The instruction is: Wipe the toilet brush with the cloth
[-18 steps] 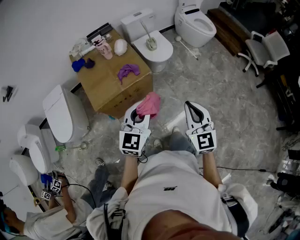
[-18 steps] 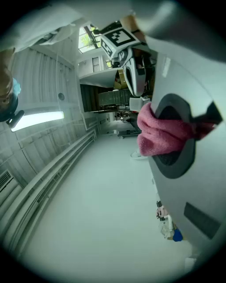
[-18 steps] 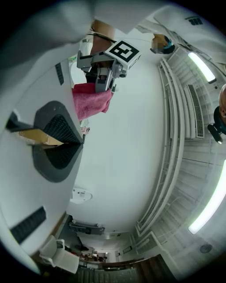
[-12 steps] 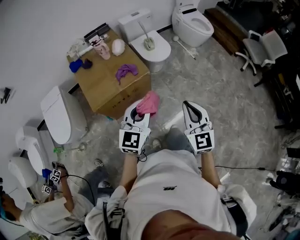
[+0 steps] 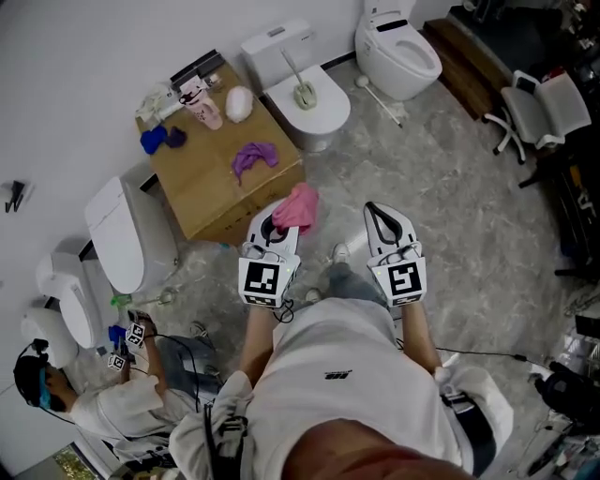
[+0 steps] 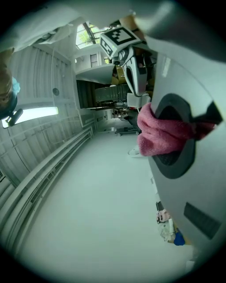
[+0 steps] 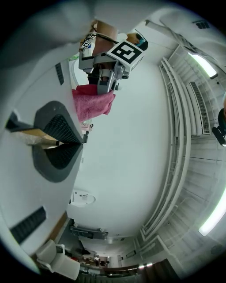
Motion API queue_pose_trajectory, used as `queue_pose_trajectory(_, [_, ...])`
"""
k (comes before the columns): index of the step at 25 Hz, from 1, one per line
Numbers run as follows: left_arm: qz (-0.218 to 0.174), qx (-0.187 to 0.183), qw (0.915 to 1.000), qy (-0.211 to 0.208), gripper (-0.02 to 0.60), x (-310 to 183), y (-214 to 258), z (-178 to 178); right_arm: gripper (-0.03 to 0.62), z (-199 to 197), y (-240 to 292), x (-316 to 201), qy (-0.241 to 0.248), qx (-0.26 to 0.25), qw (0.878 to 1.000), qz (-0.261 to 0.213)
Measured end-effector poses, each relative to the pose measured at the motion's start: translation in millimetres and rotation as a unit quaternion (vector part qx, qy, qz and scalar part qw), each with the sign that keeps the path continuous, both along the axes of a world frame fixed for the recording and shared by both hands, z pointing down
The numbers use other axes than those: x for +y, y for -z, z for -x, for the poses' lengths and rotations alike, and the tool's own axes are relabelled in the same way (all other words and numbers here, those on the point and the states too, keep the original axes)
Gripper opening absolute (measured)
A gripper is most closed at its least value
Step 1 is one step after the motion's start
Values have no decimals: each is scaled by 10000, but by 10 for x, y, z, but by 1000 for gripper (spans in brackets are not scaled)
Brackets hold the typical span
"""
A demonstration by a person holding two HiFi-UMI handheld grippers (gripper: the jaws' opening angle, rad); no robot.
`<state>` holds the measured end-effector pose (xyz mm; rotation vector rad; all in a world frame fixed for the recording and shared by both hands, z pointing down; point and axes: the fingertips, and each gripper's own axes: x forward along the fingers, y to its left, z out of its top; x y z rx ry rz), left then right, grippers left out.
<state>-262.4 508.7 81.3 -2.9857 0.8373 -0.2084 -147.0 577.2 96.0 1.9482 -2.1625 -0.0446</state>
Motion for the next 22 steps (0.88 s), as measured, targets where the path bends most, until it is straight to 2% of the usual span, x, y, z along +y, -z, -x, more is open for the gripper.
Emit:
queue_pose_trajectory(6, [57,-102,9996,260,44,-461,-12,-433,-5,-495,-42,-481,279,-38,9995,133])
queue_pose_trajectory(13, [141,-180,9983,529,44,-731,-79,-941,-5,-1059,-86,-881,582,-97,9982,144])
queue_pose_trajectory(22, [209,-309,9971,658,44,-1112,-142,-1214,-5,-1306,-128,-1330,757,-239,9968,97])
